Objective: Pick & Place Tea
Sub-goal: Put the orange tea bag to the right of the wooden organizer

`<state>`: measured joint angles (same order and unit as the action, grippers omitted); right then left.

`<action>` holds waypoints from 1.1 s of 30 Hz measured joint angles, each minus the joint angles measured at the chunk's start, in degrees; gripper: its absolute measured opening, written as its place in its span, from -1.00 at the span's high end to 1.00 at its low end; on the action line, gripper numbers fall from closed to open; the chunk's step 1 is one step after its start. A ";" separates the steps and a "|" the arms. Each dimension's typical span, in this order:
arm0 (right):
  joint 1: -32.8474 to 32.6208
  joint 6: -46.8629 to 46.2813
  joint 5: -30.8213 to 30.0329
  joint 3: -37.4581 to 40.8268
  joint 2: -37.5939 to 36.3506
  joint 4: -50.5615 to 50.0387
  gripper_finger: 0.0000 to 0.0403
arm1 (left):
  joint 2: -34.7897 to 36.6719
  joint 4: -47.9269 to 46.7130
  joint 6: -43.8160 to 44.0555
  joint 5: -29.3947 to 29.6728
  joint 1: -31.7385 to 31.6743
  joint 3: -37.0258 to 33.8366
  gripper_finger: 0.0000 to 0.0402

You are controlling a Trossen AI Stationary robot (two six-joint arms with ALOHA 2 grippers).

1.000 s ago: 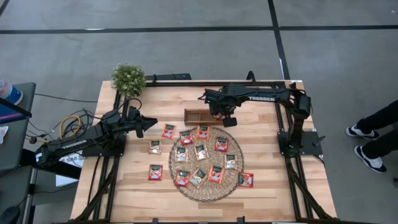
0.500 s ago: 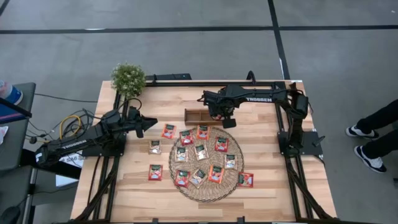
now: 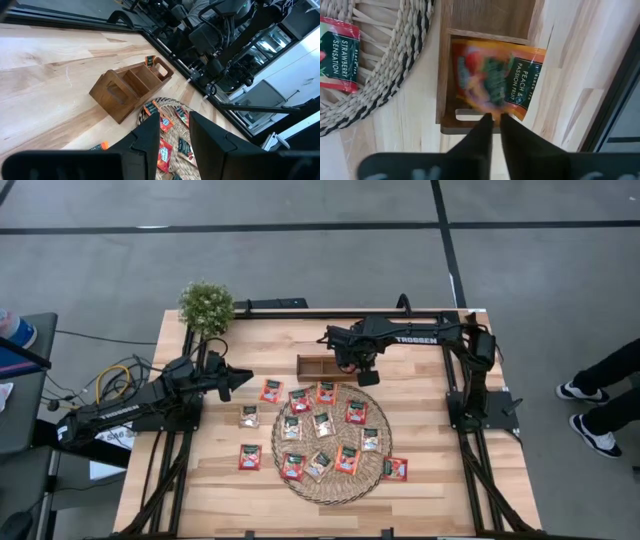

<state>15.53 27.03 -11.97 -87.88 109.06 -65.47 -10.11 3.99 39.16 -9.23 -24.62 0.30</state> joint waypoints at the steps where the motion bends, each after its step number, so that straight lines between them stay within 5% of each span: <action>1: 0.00 -0.04 -0.04 0.00 0.00 0.14 0.73 | -0.02 0.02 0.00 0.00 0.00 0.01 0.53; 8: -0.02 -2.61 -4.19 0.00 0.00 -0.10 0.39 | -0.02 0.00 0.16 0.00 0.00 0.02 0.53; 17: -2.01 -11.61 -4.08 -2.05 -2.17 -8.77 0.30 | 0.00 -0.01 0.31 0.00 0.00 0.00 0.53; 33: -11.98 -18.10 15.20 3.37 -17.60 -12.25 0.36 | -0.01 -0.01 0.59 -0.15 0.00 0.01 0.53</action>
<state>3.55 8.93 3.23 -84.50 91.45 -77.72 -10.12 3.99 39.75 -9.39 -24.62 0.30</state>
